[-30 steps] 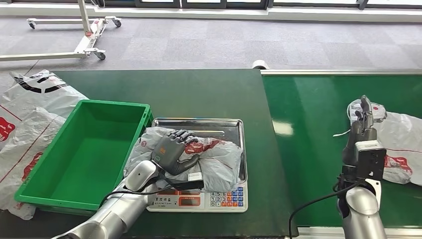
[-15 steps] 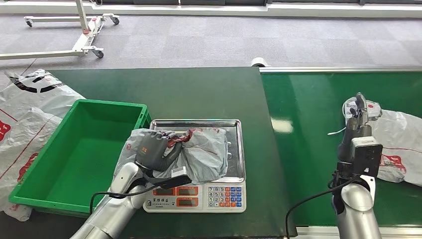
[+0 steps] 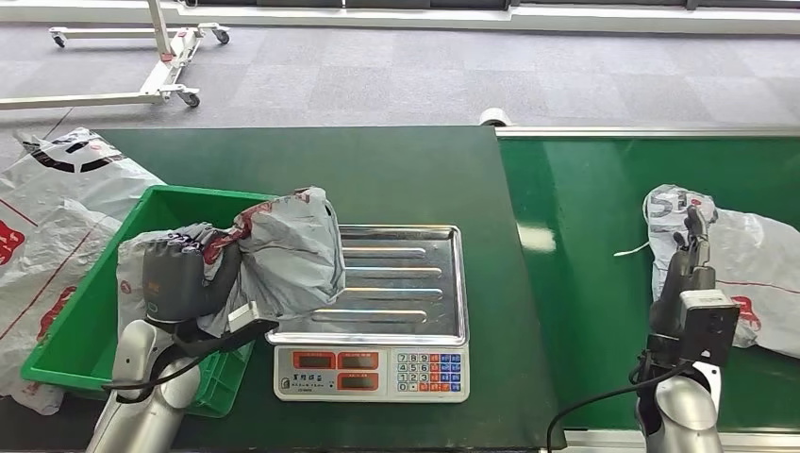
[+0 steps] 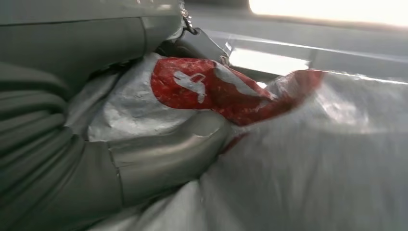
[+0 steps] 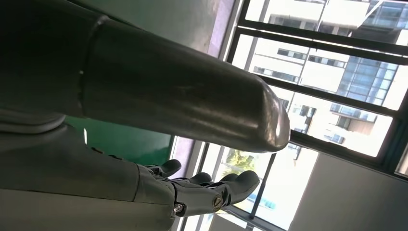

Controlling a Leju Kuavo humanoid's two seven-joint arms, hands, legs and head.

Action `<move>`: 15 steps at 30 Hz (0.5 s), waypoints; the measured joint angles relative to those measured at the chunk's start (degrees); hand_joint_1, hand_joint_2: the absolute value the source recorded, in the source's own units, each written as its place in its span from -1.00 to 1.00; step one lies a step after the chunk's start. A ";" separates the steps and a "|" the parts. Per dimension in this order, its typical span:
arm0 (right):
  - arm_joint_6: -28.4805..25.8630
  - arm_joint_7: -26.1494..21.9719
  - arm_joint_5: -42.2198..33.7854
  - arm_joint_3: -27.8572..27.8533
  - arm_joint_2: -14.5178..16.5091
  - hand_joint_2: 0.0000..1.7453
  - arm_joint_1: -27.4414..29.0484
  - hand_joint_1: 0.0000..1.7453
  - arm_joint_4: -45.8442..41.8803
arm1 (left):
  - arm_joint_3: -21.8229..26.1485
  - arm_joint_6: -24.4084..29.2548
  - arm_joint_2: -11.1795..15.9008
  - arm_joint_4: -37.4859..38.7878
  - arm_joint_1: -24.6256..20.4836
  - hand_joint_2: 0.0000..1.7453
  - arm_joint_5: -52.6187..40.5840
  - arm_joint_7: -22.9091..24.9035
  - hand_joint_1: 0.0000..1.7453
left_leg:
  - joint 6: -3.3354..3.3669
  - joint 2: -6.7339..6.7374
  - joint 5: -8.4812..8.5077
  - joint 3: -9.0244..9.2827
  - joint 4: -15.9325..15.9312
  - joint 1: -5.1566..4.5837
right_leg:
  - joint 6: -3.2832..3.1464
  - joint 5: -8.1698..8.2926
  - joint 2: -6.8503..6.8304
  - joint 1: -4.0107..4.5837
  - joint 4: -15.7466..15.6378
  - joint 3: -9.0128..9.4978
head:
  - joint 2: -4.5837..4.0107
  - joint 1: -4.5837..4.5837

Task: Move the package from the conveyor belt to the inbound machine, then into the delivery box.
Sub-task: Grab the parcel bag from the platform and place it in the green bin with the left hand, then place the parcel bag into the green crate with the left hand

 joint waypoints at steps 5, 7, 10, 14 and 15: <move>0.90 -0.33 0.59 -0.03 0.31 -1.00 0.60 -1.00 -0.32 | 2.13 6.38 3.17 27.92 -14.04 -1.00 -18.82 15.84 -1.00 | -0.19 0.08 0.35 -0.18 0.00 0.01 | -0.14 0.37 0.10 0.11 0.02 -0.22 | 0.00 -0.01; 0.91 -0.01 0.86 0.11 0.41 -1.00 0.53 -1.00 -0.31 | 2.21 5.44 4.14 35.96 -18.12 -1.00 -22.95 20.06 -1.00 | -0.22 0.12 0.42 -0.19 0.00 0.01 | -0.16 0.42 0.15 0.11 0.02 -0.27 | 0.00 -0.01; 0.72 0.26 1.03 0.31 0.46 -1.00 0.52 -1.00 -0.30 | 2.22 5.65 4.85 43.49 -21.43 -1.00 -26.70 24.51 -1.00 | -0.20 0.14 0.44 -0.21 0.00 0.01 | -0.17 0.44 0.22 0.10 0.03 -0.30 | 0.00 -0.01; 0.47 0.33 0.90 0.33 0.46 -1.00 0.51 -1.00 -0.30 | 2.22 6.55 5.26 48.17 -23.10 -1.00 -28.23 26.38 -1.00 | -0.19 0.13 0.43 -0.26 0.00 0.01 | -0.16 0.44 0.21 0.09 0.03 -0.32 | 0.00 -0.01; 0.45 0.33 0.86 0.33 0.46 -1.00 0.51 -1.00 -0.30 | 2.22 6.69 5.33 48.92 -23.32 -1.00 -28.33 26.51 -1.00 | -0.19 0.13 0.42 -0.27 0.00 0.01 | -0.16 0.43 0.21 0.09 0.03 -0.33 | 0.00 -0.01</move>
